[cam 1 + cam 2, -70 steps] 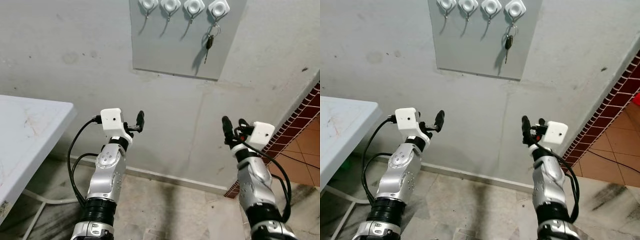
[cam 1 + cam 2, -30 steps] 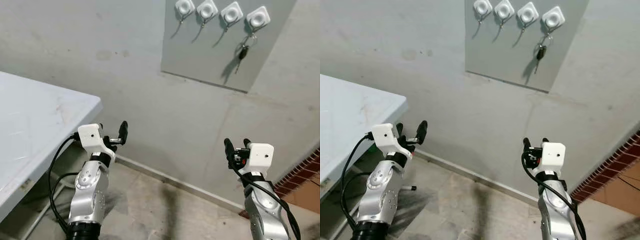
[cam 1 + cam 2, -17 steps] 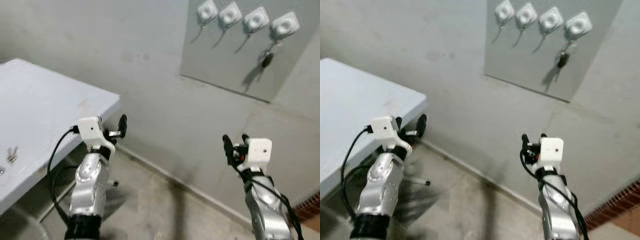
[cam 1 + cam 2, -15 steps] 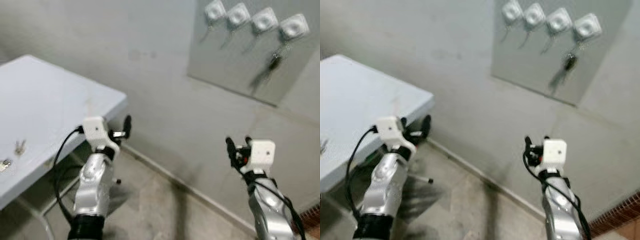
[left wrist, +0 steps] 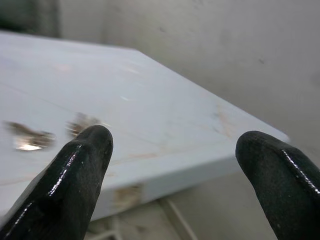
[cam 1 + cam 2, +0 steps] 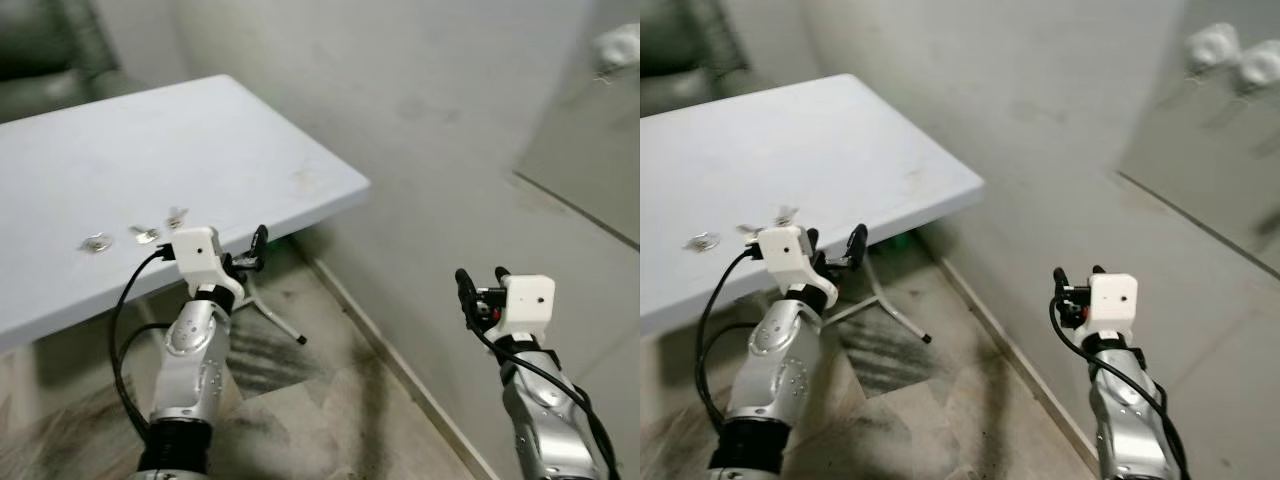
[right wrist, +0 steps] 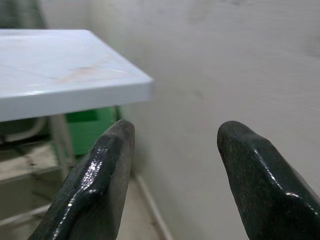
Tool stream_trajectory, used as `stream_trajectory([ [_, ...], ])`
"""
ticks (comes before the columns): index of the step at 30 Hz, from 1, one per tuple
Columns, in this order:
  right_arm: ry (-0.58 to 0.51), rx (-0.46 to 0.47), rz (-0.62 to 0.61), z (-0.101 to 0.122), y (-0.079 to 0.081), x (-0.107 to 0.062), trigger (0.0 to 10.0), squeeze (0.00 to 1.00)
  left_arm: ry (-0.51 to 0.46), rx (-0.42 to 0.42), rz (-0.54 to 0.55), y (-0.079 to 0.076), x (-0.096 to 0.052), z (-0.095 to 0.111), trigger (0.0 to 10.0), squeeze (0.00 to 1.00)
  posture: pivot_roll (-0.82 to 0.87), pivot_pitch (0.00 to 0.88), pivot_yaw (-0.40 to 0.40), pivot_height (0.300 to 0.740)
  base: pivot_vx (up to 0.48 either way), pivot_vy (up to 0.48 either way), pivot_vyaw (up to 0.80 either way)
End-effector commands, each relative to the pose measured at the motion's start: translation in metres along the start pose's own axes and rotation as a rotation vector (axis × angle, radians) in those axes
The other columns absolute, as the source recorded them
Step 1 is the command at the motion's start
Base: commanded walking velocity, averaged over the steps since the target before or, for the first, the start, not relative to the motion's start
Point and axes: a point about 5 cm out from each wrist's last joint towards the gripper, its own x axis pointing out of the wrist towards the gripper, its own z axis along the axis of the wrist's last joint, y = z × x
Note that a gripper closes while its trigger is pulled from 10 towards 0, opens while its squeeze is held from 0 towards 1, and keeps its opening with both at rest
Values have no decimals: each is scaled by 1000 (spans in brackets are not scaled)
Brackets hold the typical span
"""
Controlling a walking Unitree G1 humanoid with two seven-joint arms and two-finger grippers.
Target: Hang keys on a hook
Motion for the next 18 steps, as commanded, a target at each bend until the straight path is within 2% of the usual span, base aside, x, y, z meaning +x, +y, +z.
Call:
stream_trajectory([
  [1,8,-13,-24,-1,-10,-2,10000,0,-2,0,-28,-10,2,0,10000,0,-49,0,-44,740,0,0,800],
  [11,-4,-16,-16,3,-12,0,10000,0,-26,-9,-47,-12,-2,2,10000,0,-45,0,-50,740,0,0,800],
  [18,-12,-16,2,5,-8,3,10000,0,-39,-13,-37,-17,-13,-10,10000,0,-41,0,-51,740,0,0,800],
])
